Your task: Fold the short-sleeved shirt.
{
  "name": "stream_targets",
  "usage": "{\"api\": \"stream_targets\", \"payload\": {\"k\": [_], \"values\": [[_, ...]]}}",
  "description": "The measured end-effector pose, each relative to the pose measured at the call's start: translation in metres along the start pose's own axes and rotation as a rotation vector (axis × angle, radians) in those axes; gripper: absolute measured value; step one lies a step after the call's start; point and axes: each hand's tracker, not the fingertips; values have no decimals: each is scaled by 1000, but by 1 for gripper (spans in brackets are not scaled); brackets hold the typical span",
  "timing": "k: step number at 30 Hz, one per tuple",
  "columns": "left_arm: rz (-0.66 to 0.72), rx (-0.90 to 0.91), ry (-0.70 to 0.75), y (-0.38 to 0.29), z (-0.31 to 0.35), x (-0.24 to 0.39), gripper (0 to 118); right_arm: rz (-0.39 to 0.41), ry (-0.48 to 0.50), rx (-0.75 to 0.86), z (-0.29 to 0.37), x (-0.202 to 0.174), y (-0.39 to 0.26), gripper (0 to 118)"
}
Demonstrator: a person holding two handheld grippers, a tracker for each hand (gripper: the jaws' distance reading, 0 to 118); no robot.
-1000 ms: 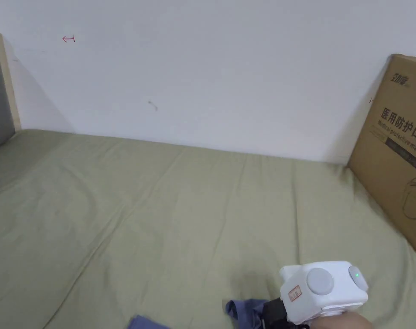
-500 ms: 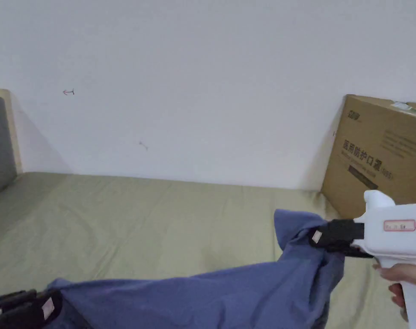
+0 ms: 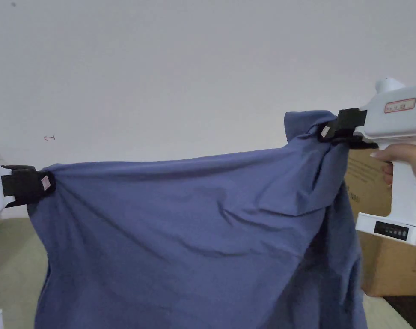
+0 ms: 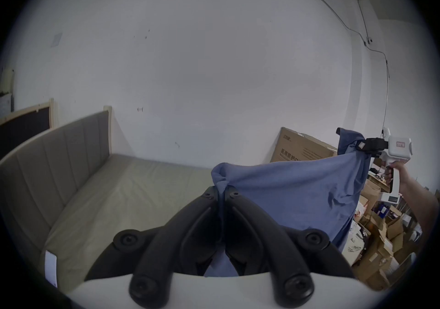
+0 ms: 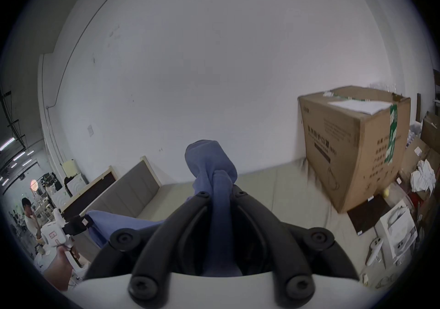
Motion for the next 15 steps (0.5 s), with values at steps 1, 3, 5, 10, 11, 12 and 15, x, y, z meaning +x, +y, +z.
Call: {"api": "stream_targets", "payload": {"k": [1,3,5,10,11,12,15], "values": [[-14,20,6,8,-6,3,3,8,2,11,-5,-2,9,9],[-30,56,21,20,-17,6,3,53,-23,49,-15,-8,26,9],[-25,78,16,35,-31,6,3,100,-57,84,-29,-10,42,9],[-33,114,33,61,-69,12,3,164,-115,142,-62,-17,63,9],[-44,124,43,64,-77,13,3,159,-110,147,-69,-17,65,9],[-49,125,51,66,-83,13,3,158,-115,151,-76,-17,64,9],[-47,106,79,59,-104,8,3,169,-139,137,-100,-11,51,9]]}}
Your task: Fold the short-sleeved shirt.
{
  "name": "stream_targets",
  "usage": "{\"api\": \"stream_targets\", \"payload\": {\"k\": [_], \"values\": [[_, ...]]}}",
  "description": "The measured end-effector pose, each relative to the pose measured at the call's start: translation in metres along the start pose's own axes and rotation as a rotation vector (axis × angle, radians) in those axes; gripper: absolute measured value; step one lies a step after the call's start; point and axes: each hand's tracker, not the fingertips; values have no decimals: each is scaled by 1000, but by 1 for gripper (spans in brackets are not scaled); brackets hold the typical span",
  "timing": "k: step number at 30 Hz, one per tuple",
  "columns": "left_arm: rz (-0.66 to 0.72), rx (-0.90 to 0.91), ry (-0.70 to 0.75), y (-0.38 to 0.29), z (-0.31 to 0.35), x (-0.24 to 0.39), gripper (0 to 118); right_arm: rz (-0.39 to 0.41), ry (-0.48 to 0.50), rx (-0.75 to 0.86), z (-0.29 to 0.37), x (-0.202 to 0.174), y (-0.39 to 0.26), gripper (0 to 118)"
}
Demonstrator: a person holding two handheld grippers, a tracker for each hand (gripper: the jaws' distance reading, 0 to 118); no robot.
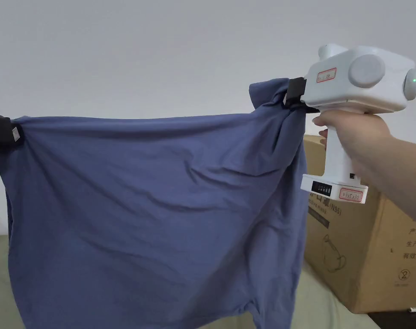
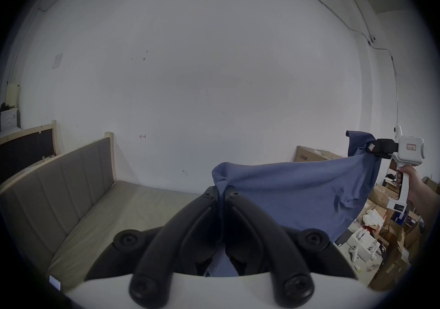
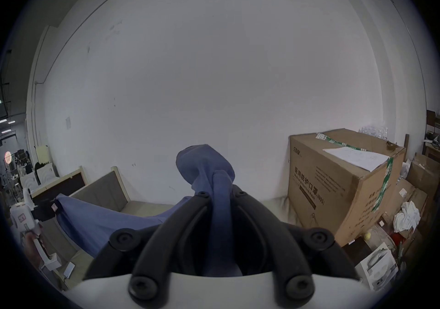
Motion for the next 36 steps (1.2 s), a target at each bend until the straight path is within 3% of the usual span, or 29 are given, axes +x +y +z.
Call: {"api": "stream_targets", "payload": {"k": [4,8,11,14,16,19,23,26,30,34,35,36], "values": [[19,-135,2,-50,-24,-8,3,6,-21,-100,-28,9,-70,9],[50,-384,-13,-157,-38,-14,3,-89,-27,-333,-38,29,-202,9],[57,-473,-21,-239,-15,-19,3,-118,-29,-453,-28,53,-306,9],[153,-604,-52,-304,26,-28,3,-182,-31,-594,30,74,-395,9],[130,-632,-60,-330,63,-31,3,-193,-27,-631,87,84,-423,9],[73,-671,-83,-354,121,-38,3,-194,-28,-643,169,90,-449,9],[106,-641,-67,-351,201,-40,3,-327,1,-627,256,88,-446,9],[169,-579,-34,-336,242,-42,3,-354,-13,-617,295,81,-434,9],[92,-596,-28,-332,244,-36,3,-231,-21,-654,295,67,-433,9],[71,-665,-4,-355,203,-36,4,-218,-48,-730,245,73,-458,10],[65,-675,13,-363,191,-36,6,-204,-53,-749,231,74,-465,13],[74,-674,15,-368,183,-37,17,-195,-47,-743,224,76,-471,28]]}}
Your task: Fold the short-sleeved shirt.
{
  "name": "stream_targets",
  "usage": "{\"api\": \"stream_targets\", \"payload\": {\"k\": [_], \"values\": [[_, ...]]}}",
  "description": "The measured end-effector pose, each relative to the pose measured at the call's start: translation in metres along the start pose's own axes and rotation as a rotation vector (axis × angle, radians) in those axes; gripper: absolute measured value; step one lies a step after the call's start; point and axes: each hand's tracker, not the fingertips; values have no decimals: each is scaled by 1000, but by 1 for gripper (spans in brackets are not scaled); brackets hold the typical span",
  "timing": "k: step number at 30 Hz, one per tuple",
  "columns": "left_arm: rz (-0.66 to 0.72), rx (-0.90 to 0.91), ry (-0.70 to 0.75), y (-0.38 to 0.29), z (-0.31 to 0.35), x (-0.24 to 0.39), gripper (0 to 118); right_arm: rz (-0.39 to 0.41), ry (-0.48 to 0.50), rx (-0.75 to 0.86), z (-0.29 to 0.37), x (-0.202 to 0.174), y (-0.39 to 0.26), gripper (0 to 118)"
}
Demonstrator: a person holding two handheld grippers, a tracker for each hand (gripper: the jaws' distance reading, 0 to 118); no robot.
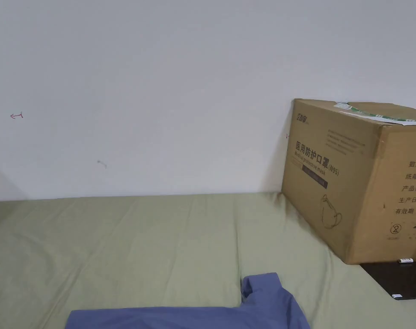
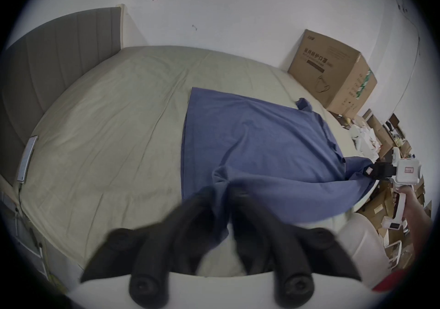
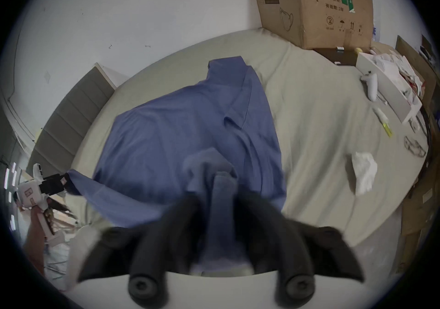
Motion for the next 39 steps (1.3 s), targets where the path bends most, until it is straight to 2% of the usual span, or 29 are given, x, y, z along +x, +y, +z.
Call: {"api": "stream_targets", "payload": {"k": [1,2,3,4,6,10,11,12,13,14,15,17,19,21,23,25,29,30,31,32,33,34,35,36,39], "values": [[9,-3,11,1,-9,3,40,17,-26,55,-8,-1,1,58],[18,-14,17,4,-13,5,81,25,-93,134,-8,-5,1,105],[20,-11,25,6,-12,9,106,31,-91,153,-6,-6,5,118],[17,16,25,9,-7,13,118,7,-63,163,5,-10,8,117],[13,159,-15,9,14,22,115,9,17,249,26,-19,11,117],[12,205,-28,10,46,39,115,99,10,347,78,-38,6,117],[14,214,-28,11,55,43,110,103,18,336,89,-43,3,116],[17,234,-50,11,63,46,93,98,32,349,97,-45,-1,111],[10,294,-102,6,76,51,59,82,87,420,107,-47,-7,96],[-7,347,-112,5,85,56,2,56,123,469,119,-47,-7,43],[-36,366,-84,6,89,62,0,41,137,496,125,-48,-8,0],[-99,398,-26,10,96,68,0,39,105,514,128,-52,-3,0],[-94,359,-144,39,94,65,0,22,146,551,133,-51,8,0],[-90,343,-125,78,76,61,0,30,136,549,130,-51,18,0],[-58,248,-152,129,45,45,0,42,128,534,119,-48,28,0],[-56,131,-120,173,-1,30,0,62,137,512,109,-50,35,0],[-96,-47,16,220,-111,0,0,117,136,468,77,-61,47,0],[-112,-65,46,225,-137,-7,6,121,138,452,67,-65,49,0],[-117,-78,55,228,-157,-14,23,121,146,435,59,-66,51,0],[-104,-87,58,232,-179,-21,69,119,157,415,51,-68,52,0],[-98,-115,56,233,-201,-30,104,115,166,396,43,-70,54,0],[-88,-151,50,232,-218,-35,118,116,178,374,35,-72,56,0],[-86,-169,70,228,-230,-42,111,121,186,355,28,-72,58,0],[-80,-142,50,229,-246,-44,111,129,185,346,23,-72,60,0],[-70,-215,139,217,-287,-54,111,154,179,312,7,-78,65,0]]}}
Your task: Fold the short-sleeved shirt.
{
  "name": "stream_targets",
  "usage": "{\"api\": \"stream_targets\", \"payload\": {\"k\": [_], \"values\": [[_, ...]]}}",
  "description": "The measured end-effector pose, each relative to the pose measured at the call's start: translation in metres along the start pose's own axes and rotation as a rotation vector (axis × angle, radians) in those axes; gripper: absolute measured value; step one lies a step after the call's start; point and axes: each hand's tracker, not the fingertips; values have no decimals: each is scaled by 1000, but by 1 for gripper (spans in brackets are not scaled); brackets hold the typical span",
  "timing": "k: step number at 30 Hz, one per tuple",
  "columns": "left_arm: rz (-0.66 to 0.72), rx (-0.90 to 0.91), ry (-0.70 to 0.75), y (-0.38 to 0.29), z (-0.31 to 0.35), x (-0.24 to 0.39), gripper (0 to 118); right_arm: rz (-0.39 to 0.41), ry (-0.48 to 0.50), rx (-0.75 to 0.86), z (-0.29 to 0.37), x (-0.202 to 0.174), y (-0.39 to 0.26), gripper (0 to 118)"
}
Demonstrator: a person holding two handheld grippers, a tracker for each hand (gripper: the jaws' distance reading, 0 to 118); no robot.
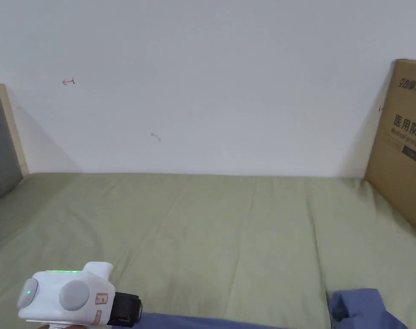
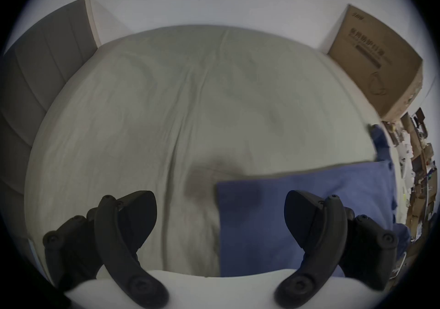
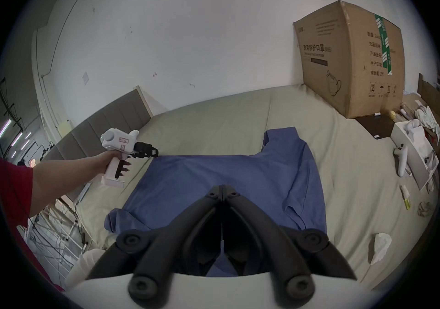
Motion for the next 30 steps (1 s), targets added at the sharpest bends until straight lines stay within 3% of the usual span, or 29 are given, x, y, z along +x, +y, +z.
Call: {"api": "stream_targets", "payload": {"k": [3,5,7,8,10,12,14,17,19,21,22,24,25,27,30], "values": [[-16,-10,-10,-3,-25,-1,111,13,1,-25,-13,0,-5,0],[-61,-107,-62,-9,-38,6,113,3,1,-49,-22,2,-10,0],[-208,-77,-5,-12,-38,13,112,-17,1,-71,-27,4,-15,0],[-168,-88,5,-8,-37,14,107,-23,-1,-77,-28,4,-16,0],[-131,-99,30,-3,-28,22,85,-29,-2,-81,-28,5,-19,0],[-198,-61,39,-7,-16,34,30,-34,-6,-76,-27,4,-21,0],[-261,-36,1,-11,-7,42,6,-54,3,-71,-26,8,-19,0],[-299,-22,5,-16,7,54,2,-94,30,-4,-29,26,1,0],[-303,-4,-15,-16,20,51,2,-91,-15,63,-38,47,31,0],[-305,77,26,-16,38,54,2,-76,-54,33,-64,77,66,0],[-296,114,9,-16,47,50,2,-62,-24,-37,-86,98,85,6],[-287,164,-24,-17,68,50,2,-55,-111,-165,-123,121,113,100],[-292,174,-29,-19,78,52,2,-55,-151,-258,-146,134,123,117],[-298,184,-47,-22,93,55,2,-74,-164,-291,-186,162,136,116],[-289,176,-91,-26,104,59,2,-177,-301,-475,-238,192,140,116]]}}
